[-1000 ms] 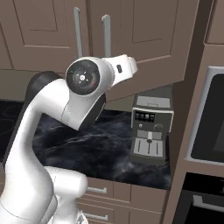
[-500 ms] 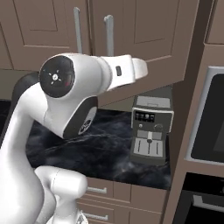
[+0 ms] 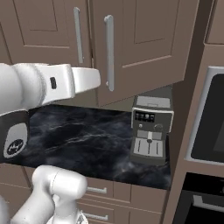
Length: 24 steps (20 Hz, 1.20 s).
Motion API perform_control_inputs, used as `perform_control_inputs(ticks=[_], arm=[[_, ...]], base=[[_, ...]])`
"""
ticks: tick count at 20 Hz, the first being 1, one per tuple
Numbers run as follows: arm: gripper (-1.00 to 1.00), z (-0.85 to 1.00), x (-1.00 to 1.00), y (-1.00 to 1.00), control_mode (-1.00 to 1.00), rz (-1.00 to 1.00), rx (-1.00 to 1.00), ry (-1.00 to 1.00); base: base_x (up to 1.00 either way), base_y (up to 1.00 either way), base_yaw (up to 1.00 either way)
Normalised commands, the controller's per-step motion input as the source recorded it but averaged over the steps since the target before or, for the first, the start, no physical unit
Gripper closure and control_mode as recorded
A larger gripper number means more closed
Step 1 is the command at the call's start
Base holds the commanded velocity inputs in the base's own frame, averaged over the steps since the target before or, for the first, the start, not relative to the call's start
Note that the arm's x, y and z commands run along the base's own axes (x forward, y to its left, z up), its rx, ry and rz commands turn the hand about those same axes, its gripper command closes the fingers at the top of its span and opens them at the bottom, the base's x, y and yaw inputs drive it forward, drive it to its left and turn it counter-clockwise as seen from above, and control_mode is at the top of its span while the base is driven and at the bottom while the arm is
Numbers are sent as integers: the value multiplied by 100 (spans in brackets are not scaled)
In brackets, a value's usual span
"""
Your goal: Move the bowls from the cabinet to the plates on the dining table.
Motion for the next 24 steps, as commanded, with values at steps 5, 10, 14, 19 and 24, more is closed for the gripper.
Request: perform_control_inputs(ticks=[5,10,14,19,24], arm=[[-100,-2,18,98,-100,-9,0,-15],[-100,-3,63,80,-100,-11,0,-5],[-100,0,76,44,-100,-15,0,0],[-100,-4,54,2,-100,-21,2,0],[-100,-2,32,-9,-100,-23,0,-1]], base=[[0,0,0],[0,0,0],[0,0,0],[0,0,0],[0,0,0]])
